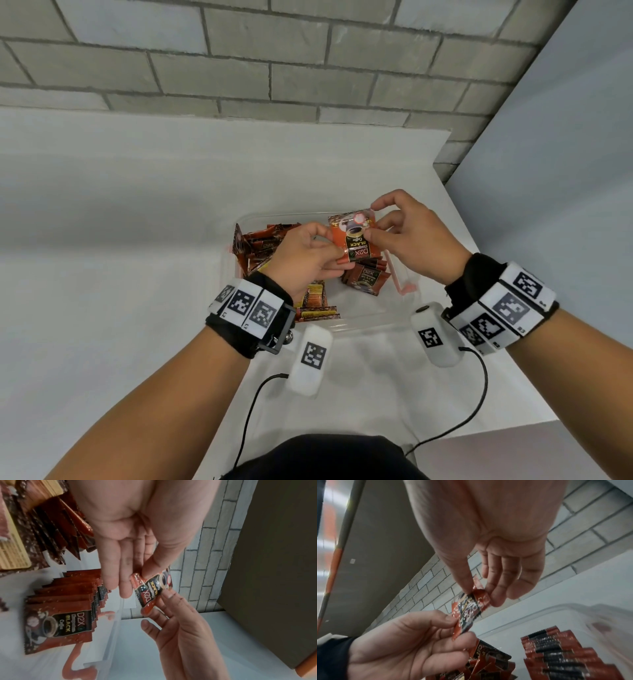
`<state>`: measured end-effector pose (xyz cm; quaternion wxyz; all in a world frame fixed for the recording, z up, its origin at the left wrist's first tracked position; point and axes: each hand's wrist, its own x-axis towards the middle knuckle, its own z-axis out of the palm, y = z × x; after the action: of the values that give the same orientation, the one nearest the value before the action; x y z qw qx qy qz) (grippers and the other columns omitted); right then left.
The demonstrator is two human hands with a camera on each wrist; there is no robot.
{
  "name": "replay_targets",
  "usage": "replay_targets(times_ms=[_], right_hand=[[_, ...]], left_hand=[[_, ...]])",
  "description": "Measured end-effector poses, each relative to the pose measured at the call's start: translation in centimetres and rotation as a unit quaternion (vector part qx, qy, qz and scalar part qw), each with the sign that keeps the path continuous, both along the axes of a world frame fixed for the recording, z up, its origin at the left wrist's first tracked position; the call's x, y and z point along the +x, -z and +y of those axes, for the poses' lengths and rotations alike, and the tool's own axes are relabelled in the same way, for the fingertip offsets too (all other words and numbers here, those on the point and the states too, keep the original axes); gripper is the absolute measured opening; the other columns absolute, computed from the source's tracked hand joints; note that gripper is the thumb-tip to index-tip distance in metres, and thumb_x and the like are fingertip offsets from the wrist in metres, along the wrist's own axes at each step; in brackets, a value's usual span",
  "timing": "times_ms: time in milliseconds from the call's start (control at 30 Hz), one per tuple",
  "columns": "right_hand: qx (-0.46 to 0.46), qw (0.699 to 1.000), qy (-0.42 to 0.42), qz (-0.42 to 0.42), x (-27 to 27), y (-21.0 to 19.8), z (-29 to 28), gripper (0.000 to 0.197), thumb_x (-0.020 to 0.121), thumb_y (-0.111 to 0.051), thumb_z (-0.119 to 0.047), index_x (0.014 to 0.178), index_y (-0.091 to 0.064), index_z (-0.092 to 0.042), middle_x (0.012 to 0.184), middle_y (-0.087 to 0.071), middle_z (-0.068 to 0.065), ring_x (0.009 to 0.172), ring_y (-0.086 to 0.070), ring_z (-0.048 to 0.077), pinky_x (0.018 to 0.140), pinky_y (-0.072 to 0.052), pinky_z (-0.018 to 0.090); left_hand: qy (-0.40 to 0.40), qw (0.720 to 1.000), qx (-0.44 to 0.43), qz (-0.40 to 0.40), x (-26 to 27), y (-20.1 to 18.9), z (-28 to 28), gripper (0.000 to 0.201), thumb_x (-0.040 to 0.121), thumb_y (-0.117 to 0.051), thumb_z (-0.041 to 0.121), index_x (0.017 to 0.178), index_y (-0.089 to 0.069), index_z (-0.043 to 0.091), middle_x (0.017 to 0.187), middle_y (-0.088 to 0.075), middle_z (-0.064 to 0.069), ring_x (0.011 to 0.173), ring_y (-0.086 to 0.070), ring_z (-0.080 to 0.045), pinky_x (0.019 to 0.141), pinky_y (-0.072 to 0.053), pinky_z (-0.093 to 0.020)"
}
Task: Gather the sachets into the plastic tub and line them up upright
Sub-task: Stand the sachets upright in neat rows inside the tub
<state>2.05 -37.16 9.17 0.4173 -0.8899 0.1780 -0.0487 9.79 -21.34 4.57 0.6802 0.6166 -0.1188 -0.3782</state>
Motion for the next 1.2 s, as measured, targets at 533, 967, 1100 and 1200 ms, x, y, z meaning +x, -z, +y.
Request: replay_targets(times_ms=[533,967,1100,1200], right_hand=[[-0.014,0.998,-0.062,0.028,0.1,-0.4,-0.2,0.028,0.089,-0.063,-0.017,0.113,-0.057,-0.029,0.098,-0.064,-0.001,0.085,-0.065,0.021,0.076,-0.055,0.034],[-0.307,0.891,-0.159,0.295,0.8,2.9,0.8,0.008,0.084,-0.061,-0.009,0.084,-0.065,-0.016,0.080,-0.056,0.000,0.083,-0.060,0.023,0.051,-0.032,0.020],[-0.373,0.854,-0.170,0.320,1.1,3.2,0.9,0.006,0.084,-0.060,-0.009,0.083,-0.064,-0.013,0.080,-0.059,0.003,0.072,-0.057,0.022,0.048,-0.031,0.022],[-0.409,0.837,-0.172,0.321,1.2,3.4,1.1,0.008,0.087,-0.057,-0.011,0.091,-0.064,-0.011,0.081,-0.058,0.003,0.068,-0.052,0.020,0.047,-0.028,0.023]], left_hand=[[0.010,0.998,0.031,-0.059,-0.3,0.1,0.0,0.012,0.088,-0.065,0.005,0.091,-0.059,0.015,0.096,-0.070,-0.015,0.075,-0.067,-0.018,0.070,-0.057,-0.030],[-0.022,0.983,0.071,0.165,-0.1,-1.2,-1.6,0.046,0.096,-0.046,0.044,0.131,-0.047,0.015,0.115,-0.052,-0.009,0.111,-0.049,-0.026,0.103,-0.036,-0.046],[-0.006,0.982,0.079,0.170,-0.1,-0.8,-1.6,0.057,0.096,-0.047,0.043,0.143,-0.037,0.013,0.143,-0.040,-0.015,0.133,-0.037,-0.034,0.110,-0.029,-0.055],[0.000,0.982,0.079,0.173,0.1,-0.6,-1.7,0.058,0.096,-0.046,0.042,0.144,-0.036,0.012,0.148,-0.036,-0.016,0.136,-0.034,-0.034,0.109,-0.029,-0.056]])
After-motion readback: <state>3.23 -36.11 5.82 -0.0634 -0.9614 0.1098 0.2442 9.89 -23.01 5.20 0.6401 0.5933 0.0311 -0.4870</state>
